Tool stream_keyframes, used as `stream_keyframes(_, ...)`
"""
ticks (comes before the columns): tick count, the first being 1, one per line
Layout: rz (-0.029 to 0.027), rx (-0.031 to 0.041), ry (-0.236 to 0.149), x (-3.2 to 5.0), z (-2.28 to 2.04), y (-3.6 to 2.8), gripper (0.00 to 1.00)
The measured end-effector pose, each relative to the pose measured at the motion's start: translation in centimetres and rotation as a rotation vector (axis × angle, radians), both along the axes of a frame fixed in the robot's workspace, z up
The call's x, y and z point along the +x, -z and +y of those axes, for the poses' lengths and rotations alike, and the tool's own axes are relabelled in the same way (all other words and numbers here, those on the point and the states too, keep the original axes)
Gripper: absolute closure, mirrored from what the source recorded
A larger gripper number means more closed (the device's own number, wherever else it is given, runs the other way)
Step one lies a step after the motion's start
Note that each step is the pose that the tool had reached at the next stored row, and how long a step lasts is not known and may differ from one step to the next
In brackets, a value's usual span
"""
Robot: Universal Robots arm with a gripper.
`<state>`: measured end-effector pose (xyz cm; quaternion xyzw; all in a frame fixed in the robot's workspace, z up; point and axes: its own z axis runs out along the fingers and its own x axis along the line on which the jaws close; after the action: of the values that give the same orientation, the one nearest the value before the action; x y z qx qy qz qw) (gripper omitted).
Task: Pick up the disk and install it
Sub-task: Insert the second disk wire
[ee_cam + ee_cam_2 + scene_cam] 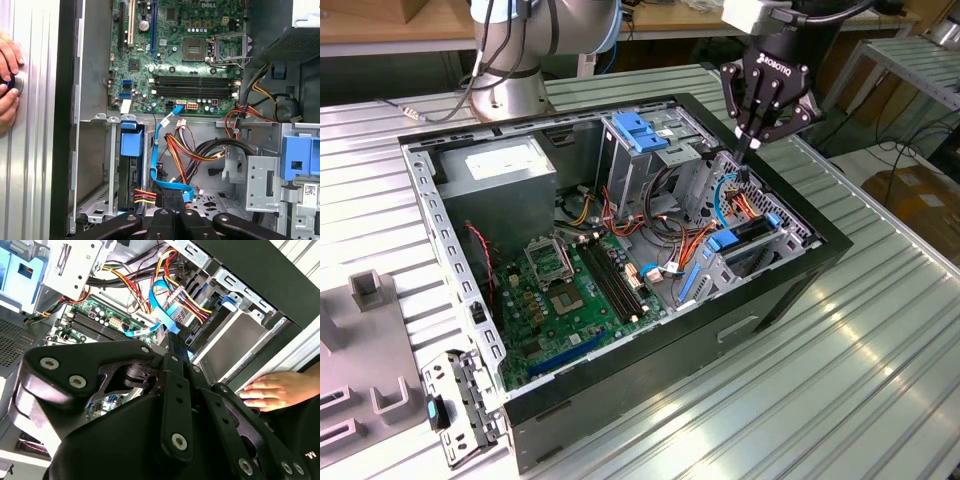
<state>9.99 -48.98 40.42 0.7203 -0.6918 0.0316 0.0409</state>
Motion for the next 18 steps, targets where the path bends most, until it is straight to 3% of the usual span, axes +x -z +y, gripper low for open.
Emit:
stream_keyframes(3, -0.0001, -0.0002, 0.000, 0.03, 0.07, 0.38, 0.89)
stream_keyframes(4, 0.0000, -0.0034, 0.000, 0.03, 0.09, 0.56, 0.89)
stream_keyframes(5, -0.0001, -0.0122, 0.000, 0.04, 0.12, 0.63, 0.89)
stream_keyframes(6, 0.0000, -0.0248, 0.000, 0.04, 0.16, 0.65, 0.83)
stream_keyframes(7, 0.0000, -0.0453, 0.000, 0.04, 0.22, 0.65, 0.76)
stream_keyframes(8, -0.0001, -0.0641, 0.000, 0.03, 0.31, 0.67, 0.76)
stream_keyframes(9, -0.0001, -0.0908, 0.000, 0.03, 0.49, 0.66, 0.76)
stream_keyframes(11, 0.0000, -0.1314, 0.000, 0.04, 0.93, 0.66, 0.76)
stream_keyframes(16, 0.0000, -0.1620, 0.000, 0.04, 1.78, 0.66, 0.76)
stream_keyframes(18, 0.0000, -0.1854, 0.000, 0.05, 2.50, 0.68, 0.76)
